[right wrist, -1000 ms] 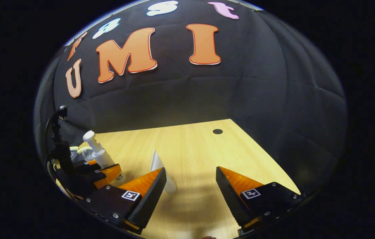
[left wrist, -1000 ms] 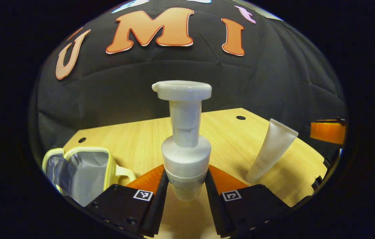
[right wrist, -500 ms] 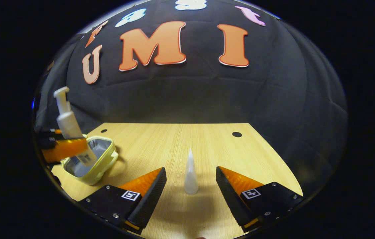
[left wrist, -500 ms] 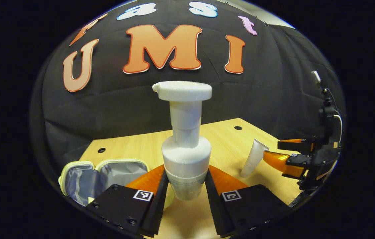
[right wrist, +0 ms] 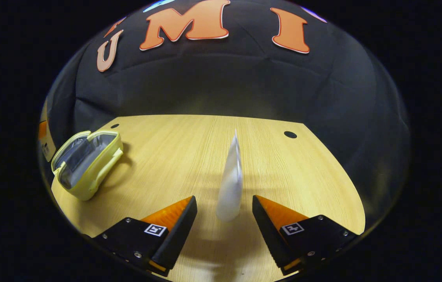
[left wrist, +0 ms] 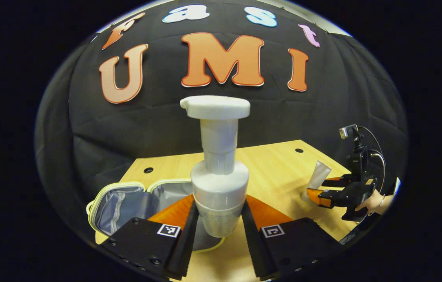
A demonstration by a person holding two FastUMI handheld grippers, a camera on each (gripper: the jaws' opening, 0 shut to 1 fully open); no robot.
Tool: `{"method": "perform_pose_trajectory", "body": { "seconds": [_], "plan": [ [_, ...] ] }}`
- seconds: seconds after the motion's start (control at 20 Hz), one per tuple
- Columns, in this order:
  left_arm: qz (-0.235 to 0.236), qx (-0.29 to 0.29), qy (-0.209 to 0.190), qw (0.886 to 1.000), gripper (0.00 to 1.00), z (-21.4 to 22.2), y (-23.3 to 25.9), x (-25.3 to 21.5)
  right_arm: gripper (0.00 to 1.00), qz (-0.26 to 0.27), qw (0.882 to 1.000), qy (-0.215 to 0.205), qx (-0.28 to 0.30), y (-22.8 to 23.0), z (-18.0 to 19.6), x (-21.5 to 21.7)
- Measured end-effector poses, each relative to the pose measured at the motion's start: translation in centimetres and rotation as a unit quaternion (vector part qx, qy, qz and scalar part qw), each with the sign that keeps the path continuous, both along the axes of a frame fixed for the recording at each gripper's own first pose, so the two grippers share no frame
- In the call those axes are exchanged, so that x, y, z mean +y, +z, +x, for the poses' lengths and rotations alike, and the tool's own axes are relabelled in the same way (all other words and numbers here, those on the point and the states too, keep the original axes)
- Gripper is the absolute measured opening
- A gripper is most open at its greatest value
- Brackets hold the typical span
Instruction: First open the suitcase, pack the skin care products into it, and then close the suitcase.
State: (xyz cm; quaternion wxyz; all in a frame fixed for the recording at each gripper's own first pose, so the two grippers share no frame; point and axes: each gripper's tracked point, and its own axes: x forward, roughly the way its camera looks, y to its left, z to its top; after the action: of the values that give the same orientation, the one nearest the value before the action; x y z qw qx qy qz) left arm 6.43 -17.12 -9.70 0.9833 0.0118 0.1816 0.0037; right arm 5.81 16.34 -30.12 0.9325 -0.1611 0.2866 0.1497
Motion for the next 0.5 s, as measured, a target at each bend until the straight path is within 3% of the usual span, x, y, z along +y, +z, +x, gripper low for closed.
{"method": "perform_pose_trajectory", "body": {
  "seconds": [0.2,0.25,0.3,0.5],
  "plan": [
    [-0.008,0.026,0.016,1.0,0.6,-0.5,-2.1,1.3,0.76,-0.01,1.0,0.003,0.013,-1.9,1.1,-0.3],
    [-0.006,0.028,0.02,0.999,0.61,-0.6,-2.4,1.5,0.62,-0.01,1.0,0.003,0.014,-2.2,1.1,-0.2],
    [-0.005,0.032,0.023,0.999,0.6,-0.8,-2.6,1.8,0.62,-0.006,1.0,0.005,0.016,-2.4,1.3,0.0],
    [-0.022,0.041,0.03,0.998,0.6,-1.0,-3.3,2.3,0.43,-0.005,1.0,0.003,0.006,-2.0,2.0,0.2]
  ]
}}
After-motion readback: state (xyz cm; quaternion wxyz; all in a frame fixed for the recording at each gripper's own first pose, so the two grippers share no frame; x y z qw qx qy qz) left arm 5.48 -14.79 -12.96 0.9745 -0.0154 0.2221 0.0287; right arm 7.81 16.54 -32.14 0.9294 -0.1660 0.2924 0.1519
